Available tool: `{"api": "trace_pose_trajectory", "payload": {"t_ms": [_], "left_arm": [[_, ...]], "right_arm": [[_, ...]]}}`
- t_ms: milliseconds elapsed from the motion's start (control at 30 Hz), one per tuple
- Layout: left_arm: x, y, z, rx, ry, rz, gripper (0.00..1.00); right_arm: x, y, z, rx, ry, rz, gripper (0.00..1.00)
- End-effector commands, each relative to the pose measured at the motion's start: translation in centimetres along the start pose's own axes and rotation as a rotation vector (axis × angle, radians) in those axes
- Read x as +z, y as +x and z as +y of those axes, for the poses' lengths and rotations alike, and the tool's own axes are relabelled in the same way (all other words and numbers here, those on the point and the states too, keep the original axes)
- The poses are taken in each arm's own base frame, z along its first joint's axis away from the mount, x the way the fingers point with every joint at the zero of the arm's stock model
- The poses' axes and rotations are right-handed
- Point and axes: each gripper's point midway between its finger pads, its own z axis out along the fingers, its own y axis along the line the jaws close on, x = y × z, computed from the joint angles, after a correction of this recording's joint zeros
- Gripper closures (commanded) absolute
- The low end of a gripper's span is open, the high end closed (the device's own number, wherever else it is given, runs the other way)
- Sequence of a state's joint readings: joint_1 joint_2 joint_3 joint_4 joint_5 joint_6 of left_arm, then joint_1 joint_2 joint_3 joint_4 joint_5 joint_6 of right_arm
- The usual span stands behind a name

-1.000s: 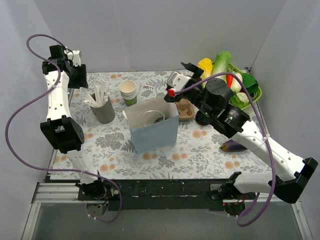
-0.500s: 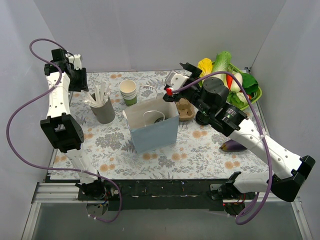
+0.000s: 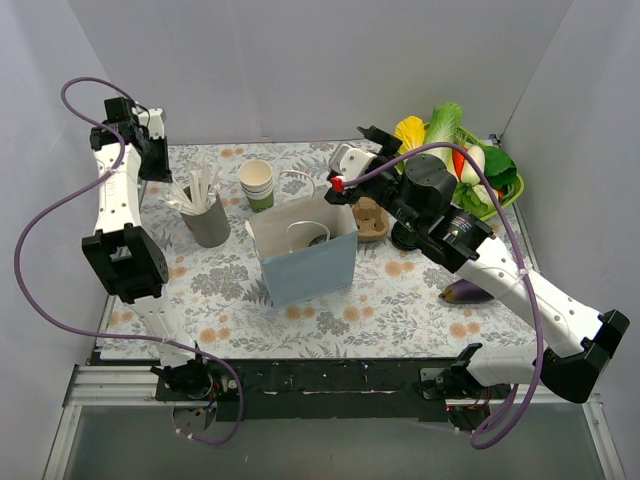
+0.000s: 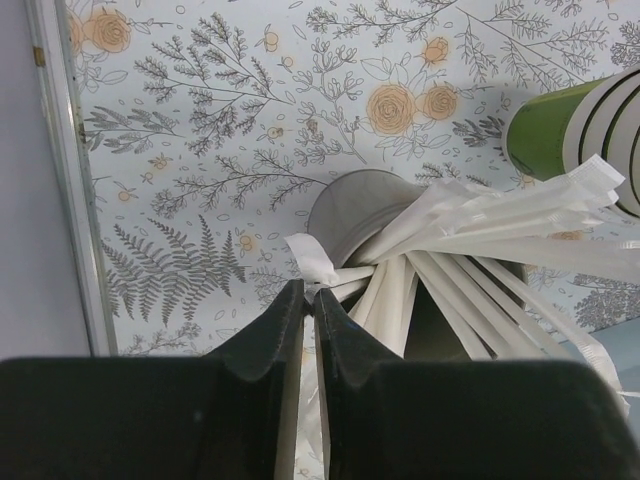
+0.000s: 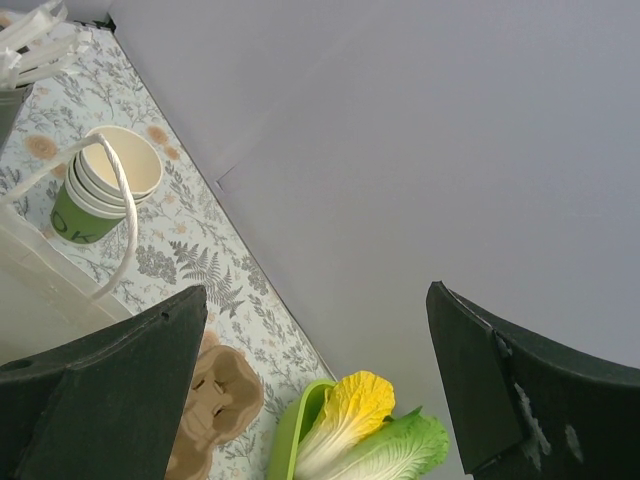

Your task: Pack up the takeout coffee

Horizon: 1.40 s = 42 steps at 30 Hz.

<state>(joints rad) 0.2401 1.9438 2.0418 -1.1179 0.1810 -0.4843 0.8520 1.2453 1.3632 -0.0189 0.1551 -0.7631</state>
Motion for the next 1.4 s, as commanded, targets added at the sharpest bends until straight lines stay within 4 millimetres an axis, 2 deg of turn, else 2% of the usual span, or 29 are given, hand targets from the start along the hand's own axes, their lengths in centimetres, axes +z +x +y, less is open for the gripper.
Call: {"api": "trace_pose_trajectory", "payload": {"t_ms": [0,133,200,333,467,567,700,733,767,867,900,933,967,1000,1067,1100,1133,1167,1200,1267,1367], "left_arm": [[-2.8,-1.9,-0.1,0.035,-0.001,-0.060,0.99],[-5.7,-3.0,-0.6,0.064,0.000,-0.103,1.00],[-7.9,-3.8,-0.9,0.077,-0.005,-0.134,1.00],[-11.0,-4.4,-1.2,0.112,-0.023,-0.194,1.00],[-15.4,-6.5,-1.8,0.149,-0.045,-0.343,1.00],[-20.1,-9.0,-3.3,0.185,-0.021,-0.520,1.00],[-27.1,-11.1,-6.9,0.250,0.080,-0.769,1.00],[-29.9,-11.2,-8.3,0.274,0.116,-0.845,1.00],[-31.8,-12.1,-9.0,0.294,0.132,-0.925,1.00],[-36.4,-12.1,-12.3,0.363,0.267,-1.052,1.00],[-37.3,-11.8,-13.4,0.358,0.330,-1.064,1.00],[-38.1,-11.2,-15.0,0.398,0.418,-1.067,1.00],[-39.3,-10.9,-16.0,0.418,0.474,-1.087,1.00],[-39.9,-10.4,-16.8,0.388,0.538,-1.081,1.00],[-41.3,-9.0,-18.9,0.429,0.673,-1.075,1.00],[-41.9,-8.5,-19.5,0.410,0.726,-1.058,1.00],[-42.1,-7.9,-20.0,0.414,0.770,-1.039,1.00],[-42.6,-7.0,-20.8,0.450,0.832,-1.019,1.00],[-42.5,-6.3,-21.2,0.452,0.872,-0.989,1.00],[-42.5,-4.5,-22.1,0.459,0.972,-0.907,1.00],[-40.0,-2.8,-22.0,0.437,1.007,-0.821,1.00]], "right_arm": [[-0.1,-1.3,-1.5,0.003,0.055,-0.048,0.02],[0.0,-1.1,-1.3,-0.003,0.050,-0.044,0.02],[0.0,-1.1,-1.3,-0.006,0.050,-0.044,0.02],[0.3,-1.1,-1.4,-0.020,0.048,-0.044,0.02],[0.7,-1.4,-1.7,-0.031,0.056,-0.045,0.02],[1.1,-1.6,-2.2,-0.041,0.070,-0.043,0.02],[1.8,-1.4,-3.5,-0.004,0.116,-0.007,0.02],[1.9,-1.2,-3.9,0.011,0.125,0.002,0.02],[2.0,-1.3,-4.3,0.032,0.133,0.004,0.02],[2.6,-0.8,-5.7,0.072,0.169,0.030,0.02],[3.1,0.2,-5.5,0.081,0.161,0.063,0.02],[3.0,0.6,-6.9,0.092,0.186,0.078,0.02],[3.1,1.1,-7.4,0.123,0.203,0.092,0.02],[3.4,2.3,-8.3,0.137,0.227,0.121,0.03],[3.3,3.0,-10.0,0.178,0.266,0.152,0.03],[3.6,4.6,-10.5,0.216,0.281,0.190,0.03],[3.3,4.4,-11.6,0.234,0.304,0.190,0.04],[3.2,5.3,-11.7,0.248,0.299,0.224,0.04],[3.2,6.4,-12.1,0.281,0.314,0.247,0.04],[2.9,7.0,-12.3,0.302,0.315,0.266,0.04],[2.6,7.4,-12.4,0.310,0.312,0.273,0.04]]}}
